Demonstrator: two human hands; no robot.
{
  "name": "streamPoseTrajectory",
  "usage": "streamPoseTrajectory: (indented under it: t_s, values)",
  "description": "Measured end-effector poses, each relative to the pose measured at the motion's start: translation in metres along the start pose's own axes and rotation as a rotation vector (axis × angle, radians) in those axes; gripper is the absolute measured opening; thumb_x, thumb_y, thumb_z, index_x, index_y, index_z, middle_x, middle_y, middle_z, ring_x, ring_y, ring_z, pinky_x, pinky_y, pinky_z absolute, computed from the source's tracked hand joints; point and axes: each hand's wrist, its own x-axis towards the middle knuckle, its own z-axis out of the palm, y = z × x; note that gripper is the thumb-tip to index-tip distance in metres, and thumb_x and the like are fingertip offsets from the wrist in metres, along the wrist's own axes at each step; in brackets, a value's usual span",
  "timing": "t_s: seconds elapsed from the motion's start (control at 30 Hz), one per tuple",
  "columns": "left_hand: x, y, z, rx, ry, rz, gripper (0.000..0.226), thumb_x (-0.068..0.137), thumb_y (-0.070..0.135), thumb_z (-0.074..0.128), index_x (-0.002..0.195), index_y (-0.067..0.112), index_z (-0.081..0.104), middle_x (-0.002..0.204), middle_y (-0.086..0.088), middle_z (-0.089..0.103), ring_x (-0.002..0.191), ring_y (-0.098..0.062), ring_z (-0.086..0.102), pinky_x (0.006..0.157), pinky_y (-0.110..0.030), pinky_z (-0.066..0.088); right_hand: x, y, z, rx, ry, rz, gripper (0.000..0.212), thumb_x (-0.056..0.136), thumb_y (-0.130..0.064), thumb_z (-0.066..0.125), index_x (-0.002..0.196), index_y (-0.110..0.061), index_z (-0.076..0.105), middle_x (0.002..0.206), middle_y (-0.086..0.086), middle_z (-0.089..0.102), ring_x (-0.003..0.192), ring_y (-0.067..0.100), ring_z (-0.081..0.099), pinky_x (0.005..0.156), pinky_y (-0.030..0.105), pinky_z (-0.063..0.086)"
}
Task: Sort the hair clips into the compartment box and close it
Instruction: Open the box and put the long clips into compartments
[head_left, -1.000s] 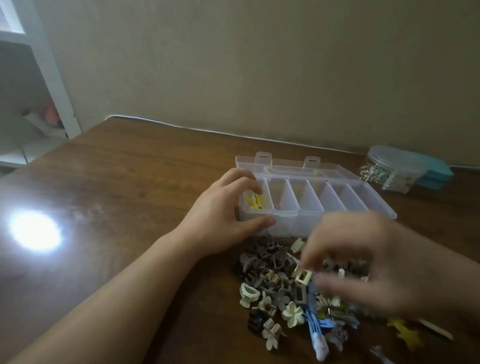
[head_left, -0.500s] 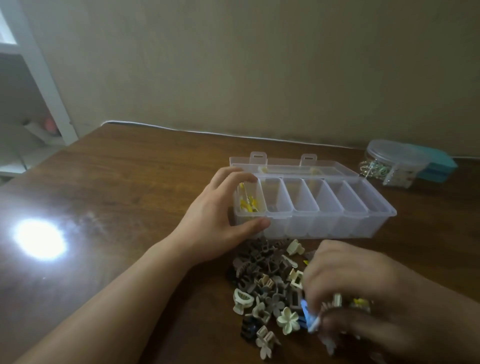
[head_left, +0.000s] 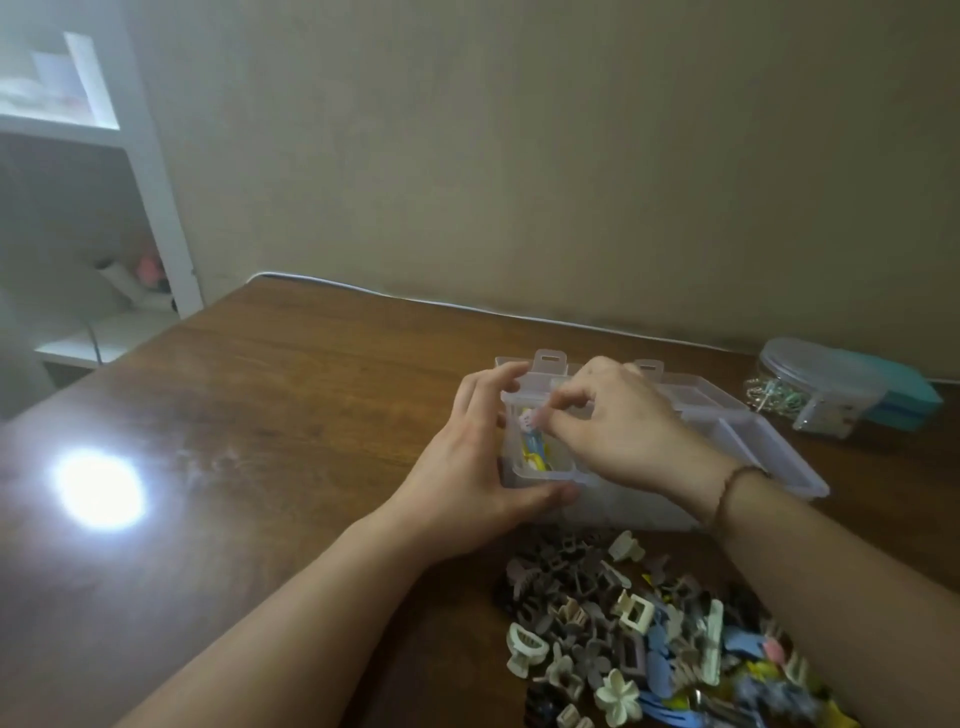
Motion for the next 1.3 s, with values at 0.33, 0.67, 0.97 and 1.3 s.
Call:
streamPoseTrajectory:
  t_s: [0.33,0.67,0.97,1.3]
  values:
    - [0.002,-0.001,0.002,-0.012,-0.009,-0.004,0.096,0.069,0.057,0.08,0.145,0.041,0.023,0.143,0.019,0.028,0.13,-0.011,0.045,0.102,-0.04,0.051,0.002,0.002,-0.001,-0.071,0.031,-0.129,0.01,0.085,-0.046,0.064,0.085,-0.037,0.068,0.1,-0.01,0.047,0.108,0.014,0.037,0.095,0.039,0.04]
    - [0.003,0.005,-0.002,0.243,-0.021,0.043,0.074,0.075,0.066,0.067,0.138,0.035,0.042,0.141,0.022,0.035,0.123,-0.005,0.049,0.098,-0.034,0.052,-0.132,0.025,-0.04,-0.302,-0.269,-0.474,0.029,0.073,-0.074,0.05,0.075,-0.048,0.062,0.07,-0.027,0.049,0.066,-0.006,0.053,0.048,0.012,0.046]
    - [0.002,0.007,-0.002,0.328,-0.065,0.084,0.047,0.079,0.069,0.055,0.11,0.033,0.06,0.126,0.02,0.044,0.115,-0.006,0.051,0.094,-0.034,0.051,-0.142,0.032,-0.012,-0.492,-0.098,-0.582,0.026,0.068,-0.055,0.047,0.059,-0.037,0.063,0.069,-0.017,0.05,0.061,0.008,0.048,0.045,0.021,0.036]
    - [0.002,0.002,-0.001,0.077,-0.021,-0.008,0.088,0.07,0.058,0.079,0.142,0.036,0.032,0.144,0.022,0.02,0.125,-0.01,0.048,0.1,-0.035,0.053,-0.124,0.03,-0.039,0.205,-0.235,-0.271,0.009,0.079,-0.051,0.066,0.086,-0.045,0.064,0.082,-0.022,0.065,0.076,-0.001,0.062,0.064,0.011,0.049]
